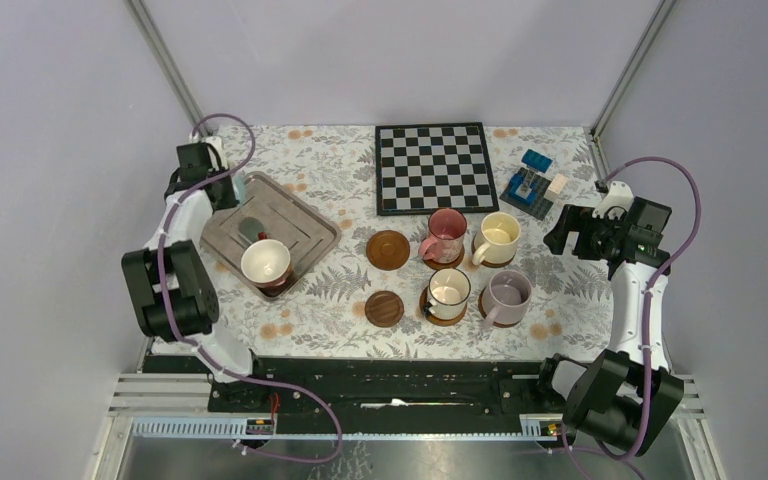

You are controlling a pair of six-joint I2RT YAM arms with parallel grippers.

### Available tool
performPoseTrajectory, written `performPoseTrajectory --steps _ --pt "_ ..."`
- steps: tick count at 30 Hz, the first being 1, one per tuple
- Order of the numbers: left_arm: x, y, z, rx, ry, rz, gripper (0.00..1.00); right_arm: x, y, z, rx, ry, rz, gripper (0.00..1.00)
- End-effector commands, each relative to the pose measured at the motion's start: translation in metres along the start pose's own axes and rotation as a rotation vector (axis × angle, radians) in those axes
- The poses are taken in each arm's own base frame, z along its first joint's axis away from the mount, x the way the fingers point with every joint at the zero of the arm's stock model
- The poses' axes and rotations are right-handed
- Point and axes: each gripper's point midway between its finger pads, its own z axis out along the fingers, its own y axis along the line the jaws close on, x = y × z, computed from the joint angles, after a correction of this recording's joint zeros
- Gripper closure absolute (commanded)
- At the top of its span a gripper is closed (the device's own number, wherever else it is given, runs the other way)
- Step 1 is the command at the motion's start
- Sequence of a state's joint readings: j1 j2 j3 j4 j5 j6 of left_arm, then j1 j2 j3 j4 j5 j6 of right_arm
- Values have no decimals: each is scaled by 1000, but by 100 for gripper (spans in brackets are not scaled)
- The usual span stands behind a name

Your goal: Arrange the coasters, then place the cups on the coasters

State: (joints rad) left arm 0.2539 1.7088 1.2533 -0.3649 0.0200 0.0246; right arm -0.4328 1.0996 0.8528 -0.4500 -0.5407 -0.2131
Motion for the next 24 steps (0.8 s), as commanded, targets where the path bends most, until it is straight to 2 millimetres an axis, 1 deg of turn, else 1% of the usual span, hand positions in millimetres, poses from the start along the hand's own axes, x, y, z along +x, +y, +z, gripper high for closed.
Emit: performPoseTrajectory --steps 1,4,8,10,13,14,16,24 --pt "-84 -55 -75 135 -336 152 100 -9 5 -1 -24 -36 -28 2" --pt "-81 -99 -103 225 -386 237 100 -11 8 -4 -31 -49 -38 2" --pt "-68 -157 -140 370 -426 315 100 -14 12 -9 -34 -62 -42 2" --pt "-62 -181 -157 441 -447 329 100 -14 14 -10 -41 -59 -40 2" --pt "-47 -216 -175 548 -453 346 100 -12 16 -11 -51 -57 -33 2" --pt "-41 -226 -179 578 -447 353 100 -13 17 -11 -52 -57 -31 2" --pt "-27 -244 -181 617 -428 370 100 -13 18 -11 -57 -58 -24 2" --pt "46 -300 -168 730 -327 473 100 -11 15 -8 -48 -53 -2 2"
